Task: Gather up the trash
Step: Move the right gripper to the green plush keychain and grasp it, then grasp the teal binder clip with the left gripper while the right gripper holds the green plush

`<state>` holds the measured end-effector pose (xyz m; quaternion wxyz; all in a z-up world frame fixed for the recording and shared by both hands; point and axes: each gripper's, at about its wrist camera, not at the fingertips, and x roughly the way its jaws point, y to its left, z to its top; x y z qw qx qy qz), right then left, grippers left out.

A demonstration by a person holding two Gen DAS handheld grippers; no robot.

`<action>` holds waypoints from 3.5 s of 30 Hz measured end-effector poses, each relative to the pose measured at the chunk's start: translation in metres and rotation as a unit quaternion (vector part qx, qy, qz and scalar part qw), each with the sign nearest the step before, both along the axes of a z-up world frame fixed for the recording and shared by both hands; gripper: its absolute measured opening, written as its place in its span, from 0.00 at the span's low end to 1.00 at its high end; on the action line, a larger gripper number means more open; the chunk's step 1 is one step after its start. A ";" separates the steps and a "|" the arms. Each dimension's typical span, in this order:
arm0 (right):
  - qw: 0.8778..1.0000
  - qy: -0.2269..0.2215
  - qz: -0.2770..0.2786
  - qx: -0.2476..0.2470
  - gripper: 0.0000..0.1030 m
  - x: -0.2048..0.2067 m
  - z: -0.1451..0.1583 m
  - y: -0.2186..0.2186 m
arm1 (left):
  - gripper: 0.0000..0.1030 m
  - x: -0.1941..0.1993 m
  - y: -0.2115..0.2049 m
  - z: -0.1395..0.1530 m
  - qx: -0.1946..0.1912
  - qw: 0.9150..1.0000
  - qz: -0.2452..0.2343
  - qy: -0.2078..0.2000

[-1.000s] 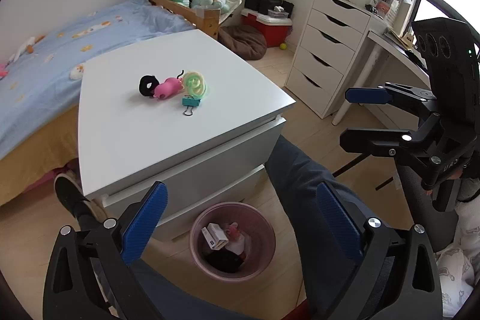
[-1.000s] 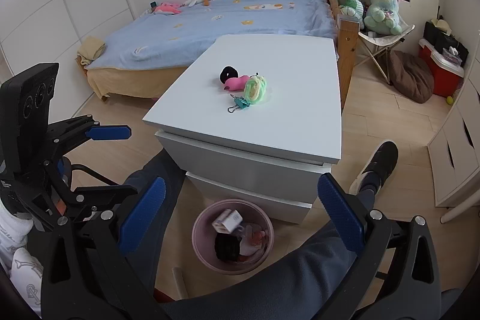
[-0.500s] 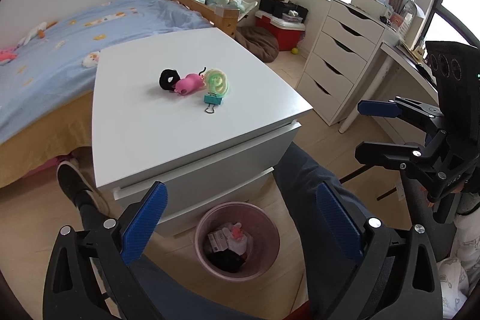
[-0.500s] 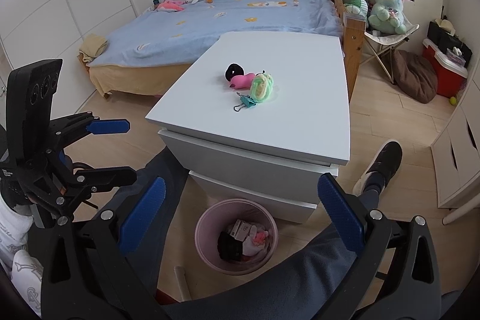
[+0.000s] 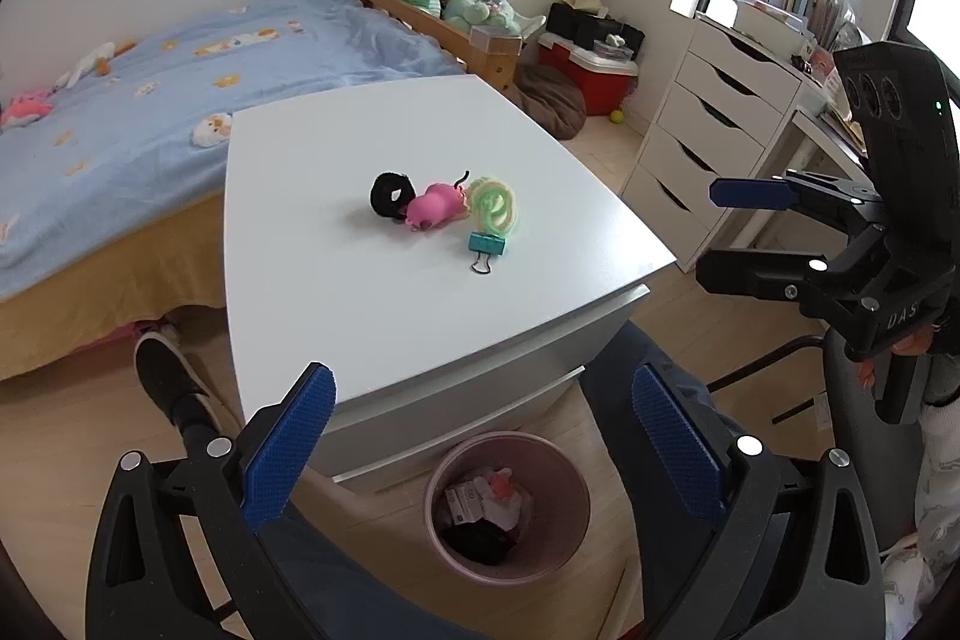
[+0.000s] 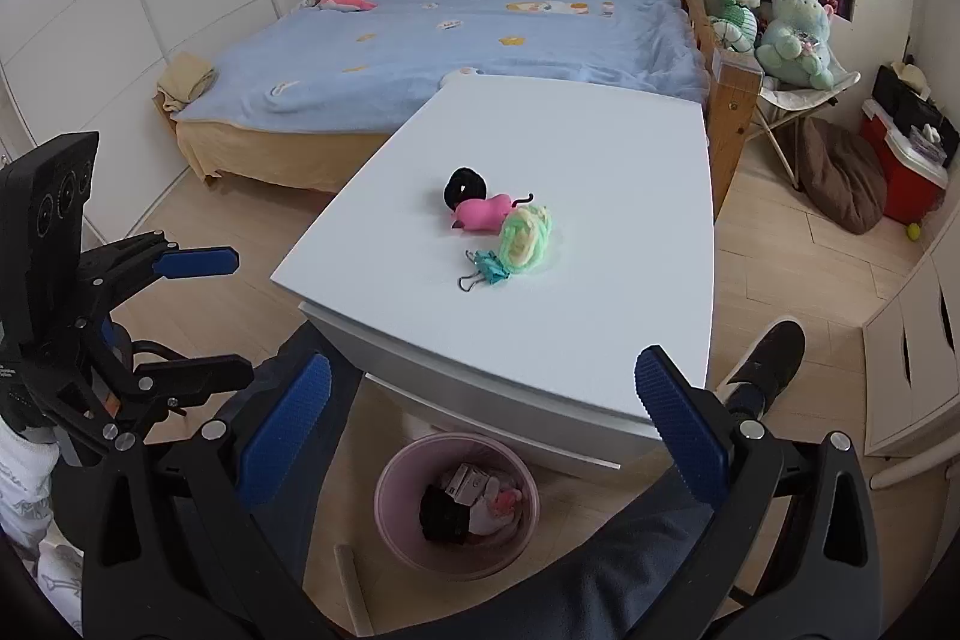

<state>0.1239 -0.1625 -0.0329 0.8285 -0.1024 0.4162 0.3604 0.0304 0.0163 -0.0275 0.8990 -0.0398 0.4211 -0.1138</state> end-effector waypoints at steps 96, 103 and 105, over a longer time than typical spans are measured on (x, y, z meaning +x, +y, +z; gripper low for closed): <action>0.988 0.103 -0.056 -0.096 0.28 0.135 -0.023 0.026 | 0.57 0.136 -0.048 -0.056 0.065 0.988 -0.105 0.091; 0.989 0.104 -0.055 -0.095 0.28 0.134 -0.025 0.025 | 0.42 0.143 -0.050 -0.058 0.075 0.989 -0.096 0.088; 0.989 0.103 -0.055 -0.095 0.28 0.134 -0.025 0.025 | 0.30 0.143 -0.050 -0.058 0.078 0.988 -0.095 0.089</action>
